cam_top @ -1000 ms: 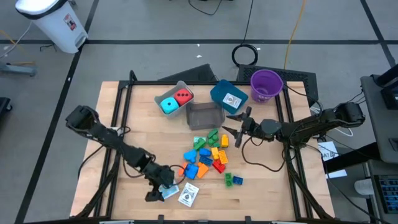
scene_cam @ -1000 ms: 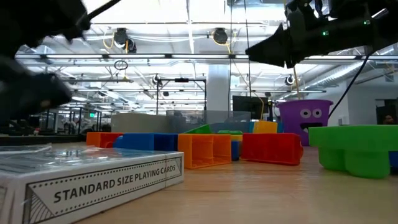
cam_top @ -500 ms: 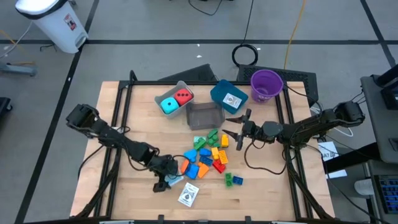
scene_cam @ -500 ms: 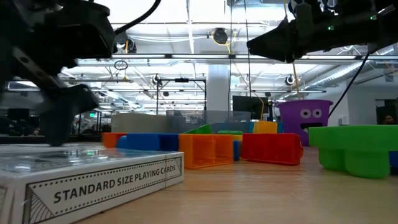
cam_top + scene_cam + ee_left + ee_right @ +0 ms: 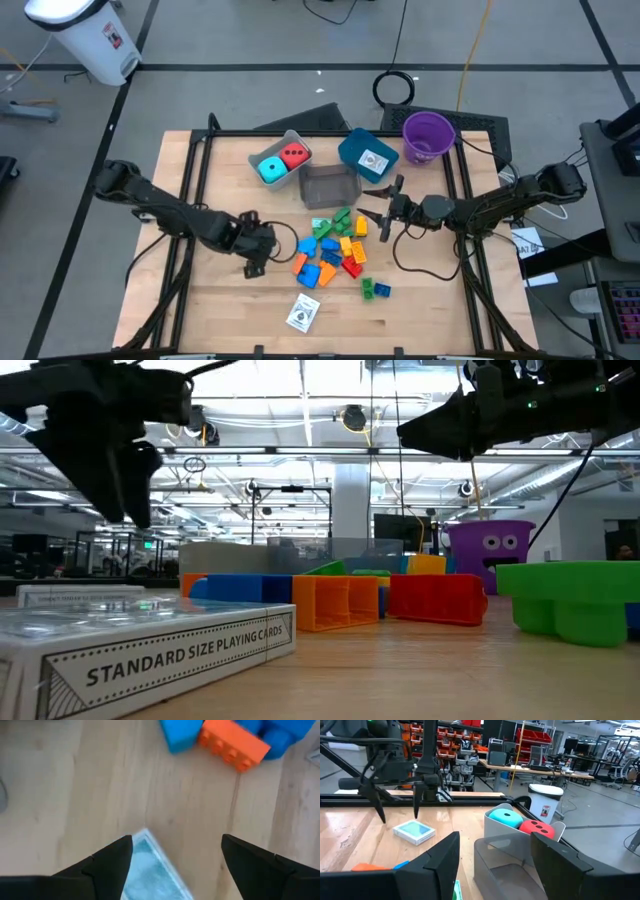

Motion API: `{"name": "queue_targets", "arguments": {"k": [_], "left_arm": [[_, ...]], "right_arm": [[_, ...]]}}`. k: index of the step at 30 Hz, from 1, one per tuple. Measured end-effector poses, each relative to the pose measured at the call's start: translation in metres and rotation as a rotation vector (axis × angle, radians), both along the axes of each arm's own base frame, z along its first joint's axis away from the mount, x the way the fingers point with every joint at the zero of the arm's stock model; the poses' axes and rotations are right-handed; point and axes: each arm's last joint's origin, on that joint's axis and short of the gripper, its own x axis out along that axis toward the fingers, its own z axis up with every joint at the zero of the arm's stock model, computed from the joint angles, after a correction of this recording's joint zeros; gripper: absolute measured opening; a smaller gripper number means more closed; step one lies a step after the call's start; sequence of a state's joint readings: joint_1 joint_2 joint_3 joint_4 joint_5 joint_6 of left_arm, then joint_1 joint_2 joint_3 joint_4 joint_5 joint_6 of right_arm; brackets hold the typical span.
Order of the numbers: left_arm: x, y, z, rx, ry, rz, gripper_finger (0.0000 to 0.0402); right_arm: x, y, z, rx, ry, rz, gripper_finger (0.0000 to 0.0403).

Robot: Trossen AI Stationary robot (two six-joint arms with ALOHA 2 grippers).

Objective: Pick & Place Toys
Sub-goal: Put the blue playing card box into the blue bin

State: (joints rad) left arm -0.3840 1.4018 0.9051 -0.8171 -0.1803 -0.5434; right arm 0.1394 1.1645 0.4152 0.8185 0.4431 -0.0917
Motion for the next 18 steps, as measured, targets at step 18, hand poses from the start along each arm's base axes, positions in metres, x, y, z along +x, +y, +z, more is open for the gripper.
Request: {"name": "queue_targets", "arguments": {"k": [18], "left_arm": [[-0.012, 0.038, -0.041, -0.096, 0.243, 0.37, 0.0396]], "right_arm": [[0.0, 0.0, 0.0, 0.021, -0.002, 0.002, 0.0212]]}}
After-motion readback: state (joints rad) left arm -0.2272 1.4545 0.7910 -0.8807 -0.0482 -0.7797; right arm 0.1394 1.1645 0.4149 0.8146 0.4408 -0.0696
